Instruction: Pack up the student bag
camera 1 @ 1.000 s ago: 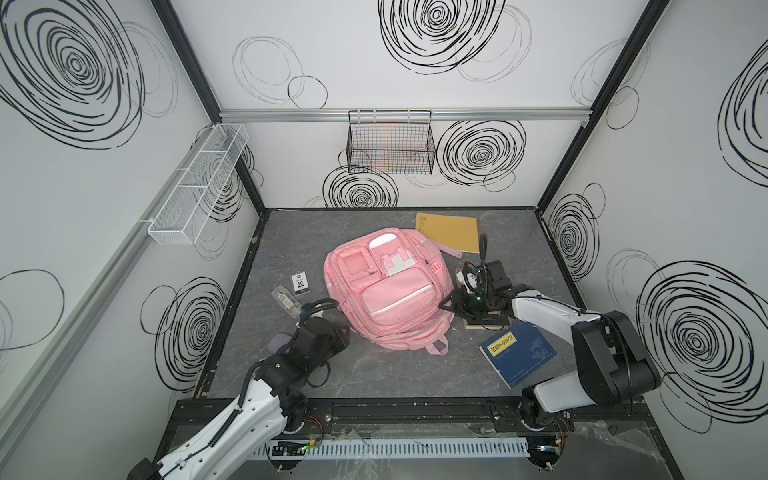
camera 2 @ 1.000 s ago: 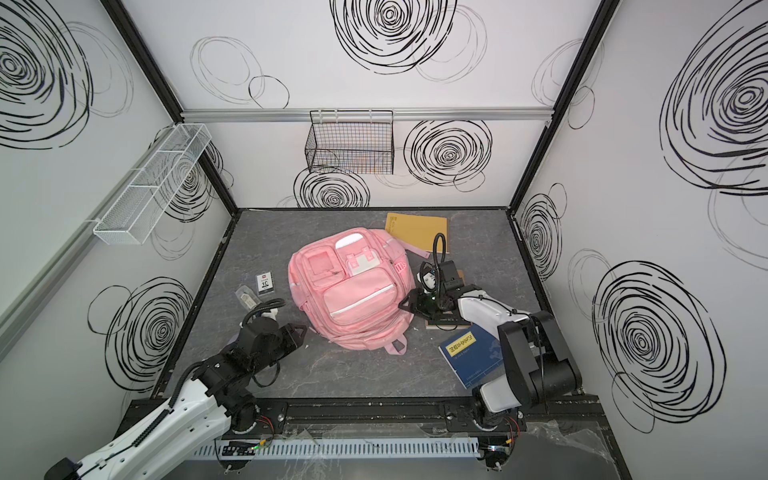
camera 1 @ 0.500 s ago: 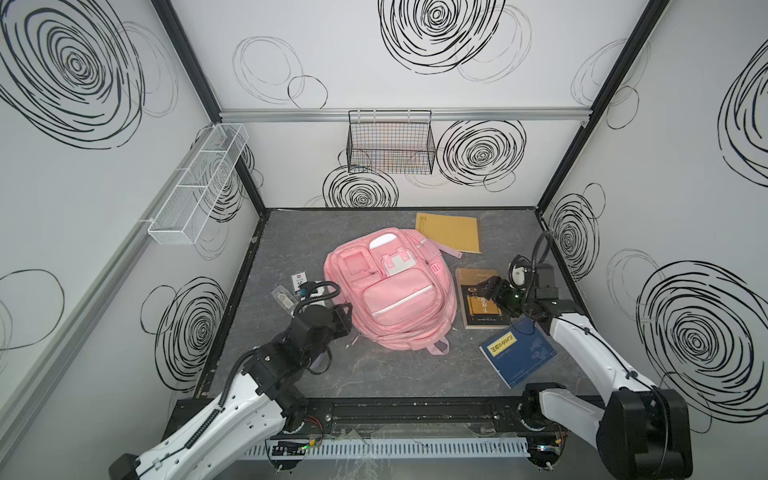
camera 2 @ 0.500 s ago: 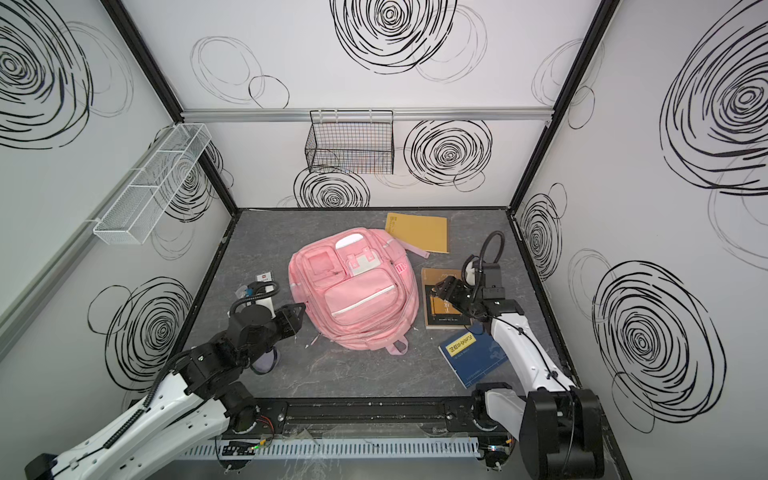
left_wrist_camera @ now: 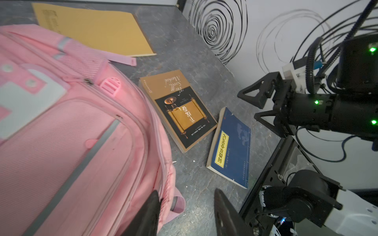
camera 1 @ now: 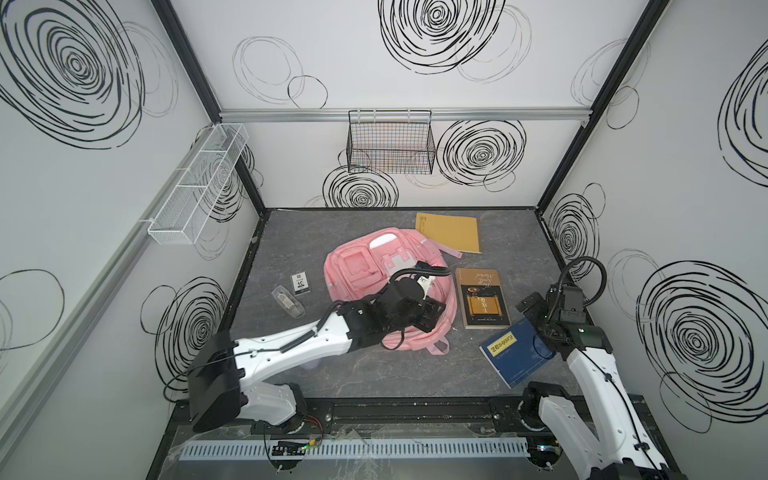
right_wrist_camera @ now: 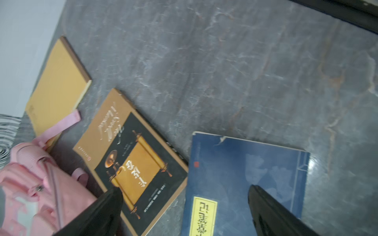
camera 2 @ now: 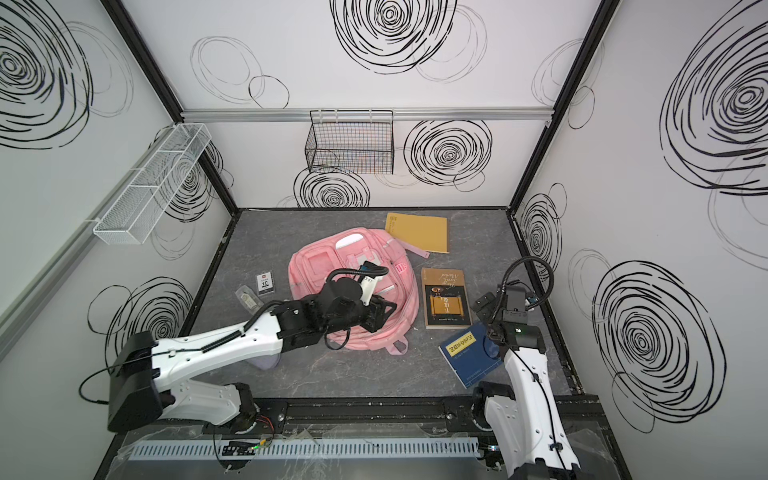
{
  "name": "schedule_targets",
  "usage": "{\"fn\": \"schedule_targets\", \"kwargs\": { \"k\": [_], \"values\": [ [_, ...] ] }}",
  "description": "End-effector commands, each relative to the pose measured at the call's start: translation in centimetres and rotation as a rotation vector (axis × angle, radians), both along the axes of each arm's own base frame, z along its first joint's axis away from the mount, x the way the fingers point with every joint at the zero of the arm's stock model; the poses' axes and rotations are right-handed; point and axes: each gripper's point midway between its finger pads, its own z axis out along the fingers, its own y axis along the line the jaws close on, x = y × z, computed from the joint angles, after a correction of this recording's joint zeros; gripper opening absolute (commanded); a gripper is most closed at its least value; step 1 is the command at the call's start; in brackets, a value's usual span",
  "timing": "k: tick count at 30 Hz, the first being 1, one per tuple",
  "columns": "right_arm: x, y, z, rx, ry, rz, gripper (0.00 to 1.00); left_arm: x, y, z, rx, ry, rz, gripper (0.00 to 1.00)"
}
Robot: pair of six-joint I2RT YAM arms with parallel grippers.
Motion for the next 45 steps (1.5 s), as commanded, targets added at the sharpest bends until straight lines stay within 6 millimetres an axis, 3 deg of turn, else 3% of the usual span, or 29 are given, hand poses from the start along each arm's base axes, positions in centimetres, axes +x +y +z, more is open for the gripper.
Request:
{"fn": "schedule_targets", "kwargs": {
  "k": [1,5,13,21,26,29,34,45],
  "values": [
    [-2.9,-0.5,-3.1,0.039,0.125,-0.106,1.00,-1.2,-3.8,1.2,-0.042,-0.017,-0.148,0.48],
    [-3.6,0.2,-5.6,0.119,0.145,-0.131,1.00,-1.5,-6.1,-0.9,-0.049,0.037,-0.193,0.48],
    [-4.0,1.1,-8.5,0.205,0.155,-0.111,1.00,-1.1,-10.7,-5.6,0.002,0.110,-0.241,0.48],
    [-4.2,3.7,-9.4,0.326,0.136,-0.015,1.00,-0.5,-15.3,-12.7,0.040,0.192,-0.273,0.48],
    [-4.5,4.9,-9.6,0.363,0.130,0.052,0.97,-1.8,-17.5,-16.6,0.049,0.276,-0.326,0.48],
    [-4.1,5.4,-9.0,0.368,0.110,0.107,0.94,-2.0,-17.4,-18.8,0.100,0.296,-0.308,0.48],
    [-5.1,4.8,-9.2,0.341,0.161,0.079,0.94,-1.4,-16.2,-20.6,0.131,0.313,-0.242,0.47],
    [-5.8,2.8,-7.8,0.328,0.261,-0.098,1.00,-0.4,-14.9,-22.2,0.218,0.281,-0.173,0.43]
  ]
}}
